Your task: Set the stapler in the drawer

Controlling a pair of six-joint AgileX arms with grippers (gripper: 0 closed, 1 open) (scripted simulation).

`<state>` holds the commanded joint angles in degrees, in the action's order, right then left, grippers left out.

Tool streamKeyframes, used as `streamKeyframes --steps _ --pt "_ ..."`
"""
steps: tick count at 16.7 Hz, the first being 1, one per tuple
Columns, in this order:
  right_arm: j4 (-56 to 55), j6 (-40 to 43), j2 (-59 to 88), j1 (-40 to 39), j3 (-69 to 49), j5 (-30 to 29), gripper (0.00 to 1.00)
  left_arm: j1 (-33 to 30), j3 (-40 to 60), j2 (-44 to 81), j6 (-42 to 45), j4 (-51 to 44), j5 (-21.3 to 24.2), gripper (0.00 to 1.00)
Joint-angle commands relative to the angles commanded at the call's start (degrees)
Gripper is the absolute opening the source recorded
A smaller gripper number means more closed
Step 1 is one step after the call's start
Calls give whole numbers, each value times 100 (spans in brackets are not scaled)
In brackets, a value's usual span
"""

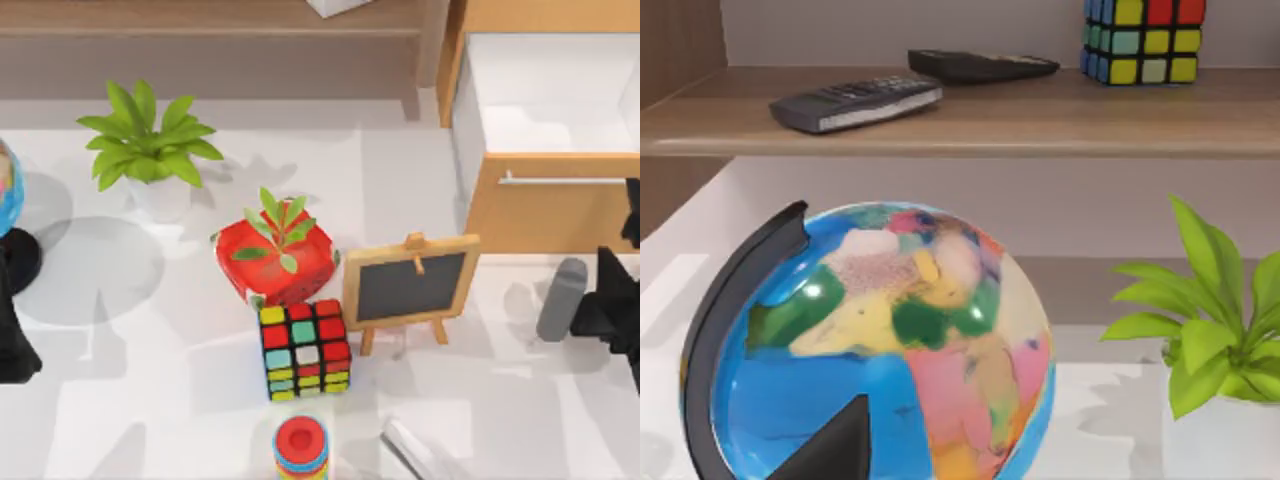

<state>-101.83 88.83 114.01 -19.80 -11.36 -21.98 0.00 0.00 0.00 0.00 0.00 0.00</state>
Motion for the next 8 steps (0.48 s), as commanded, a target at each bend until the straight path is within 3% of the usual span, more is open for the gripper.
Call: streamKeyframes --steps 8 --pt "285 -434 -149 -106 -121 143 100 0 0 0 0 0 0 100"
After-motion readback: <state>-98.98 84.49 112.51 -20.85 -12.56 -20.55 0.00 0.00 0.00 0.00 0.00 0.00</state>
